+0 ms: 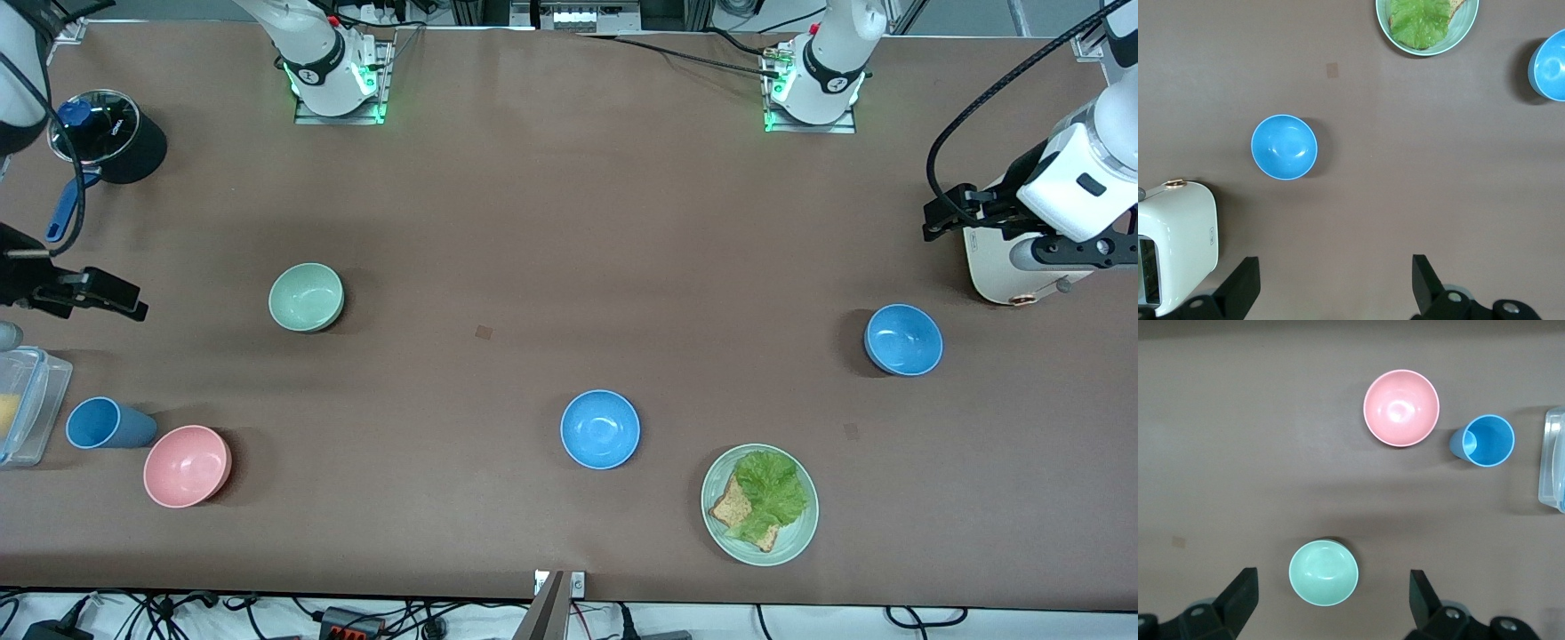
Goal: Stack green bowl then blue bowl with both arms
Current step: 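Reach the right gripper toward the mint-green bowl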
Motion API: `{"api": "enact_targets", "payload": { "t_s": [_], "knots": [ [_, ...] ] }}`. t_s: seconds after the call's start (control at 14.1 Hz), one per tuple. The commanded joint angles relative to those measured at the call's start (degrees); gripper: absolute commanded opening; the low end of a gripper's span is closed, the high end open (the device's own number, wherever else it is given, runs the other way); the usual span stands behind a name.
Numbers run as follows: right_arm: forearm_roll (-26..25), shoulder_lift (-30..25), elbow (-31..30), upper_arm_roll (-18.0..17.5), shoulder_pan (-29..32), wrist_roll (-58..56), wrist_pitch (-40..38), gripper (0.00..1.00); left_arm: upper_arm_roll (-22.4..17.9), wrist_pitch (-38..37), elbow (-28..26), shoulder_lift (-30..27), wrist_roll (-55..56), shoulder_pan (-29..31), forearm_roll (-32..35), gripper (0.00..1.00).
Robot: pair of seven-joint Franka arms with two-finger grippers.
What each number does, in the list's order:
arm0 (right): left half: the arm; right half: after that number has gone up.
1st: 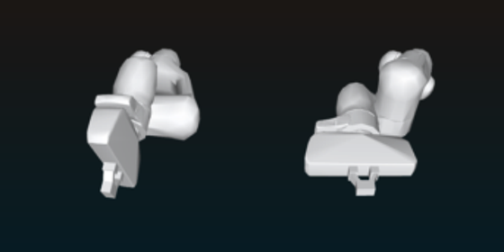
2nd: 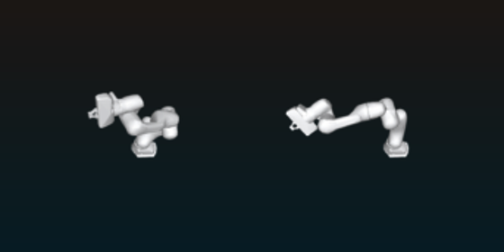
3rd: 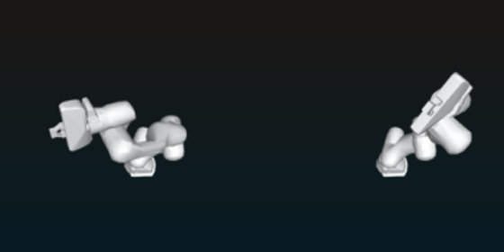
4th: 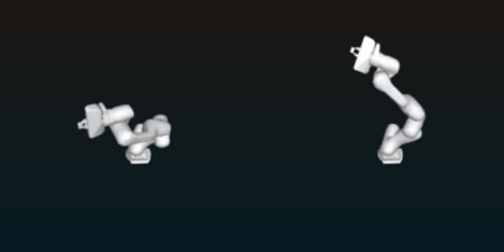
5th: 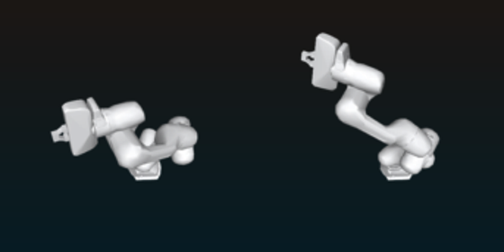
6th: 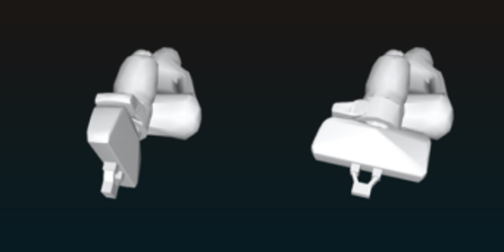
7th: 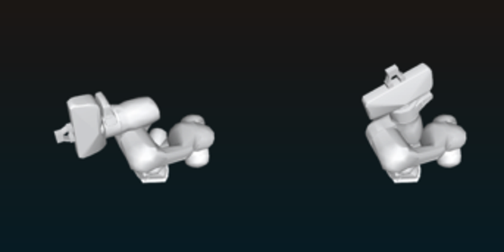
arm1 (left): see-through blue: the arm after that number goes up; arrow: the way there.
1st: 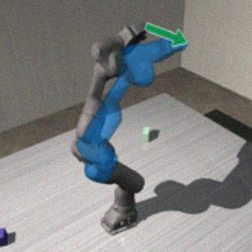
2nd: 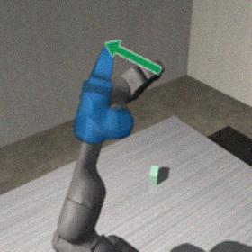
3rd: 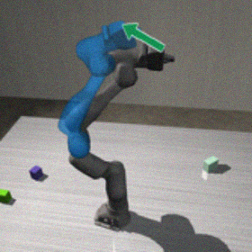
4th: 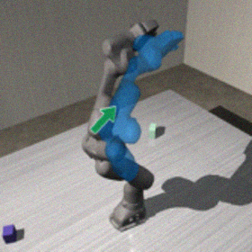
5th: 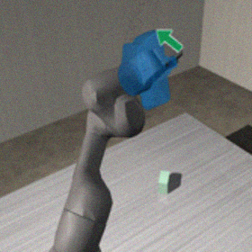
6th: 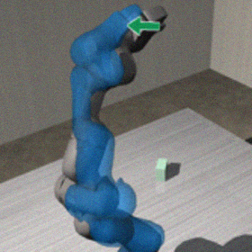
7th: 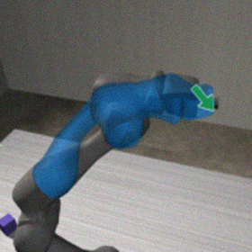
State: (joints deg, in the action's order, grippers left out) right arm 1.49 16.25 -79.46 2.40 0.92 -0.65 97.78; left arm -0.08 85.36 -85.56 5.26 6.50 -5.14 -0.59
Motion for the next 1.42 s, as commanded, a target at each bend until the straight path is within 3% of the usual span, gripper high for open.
{"api": "enact_targets", "payload": {
  "t_s": [0.0,0.14,0.71,1.13,1.34],
  "knots": [
    [-1.8,-2.5,-3.1,-0.3,0.6,-0.3,0.6,1.00,0.1,-2.1,1.4,0.7,0.6,-0.2,-1.9,1.00],
    [-3.7,-3.6,-4.8,-0.4,0.3,-0.3,0.5,1.00,0.0,-2.3,1.6,0.8,1.1,0.3,-2.7,1.00],
    [-3.2,-3.2,-7.8,-0.6,0.7,-0.3,0.5,1.00,0.2,-2.2,2.0,1.2,1.1,0.0,-2.5,1.00],
    [-3.8,6.6,-9.2,-0.5,0.5,0.6,2.4,1.00,0.1,-2.3,1.9,1.2,1.1,0.4,-2.4,1.00],
    [-3.8,7.7,-15.3,-0.5,-0.4,0.7,4.3,1.00,0.1,-2.3,1.9,1.2,1.1,0.4,-2.4,1.00]
  ]
}}
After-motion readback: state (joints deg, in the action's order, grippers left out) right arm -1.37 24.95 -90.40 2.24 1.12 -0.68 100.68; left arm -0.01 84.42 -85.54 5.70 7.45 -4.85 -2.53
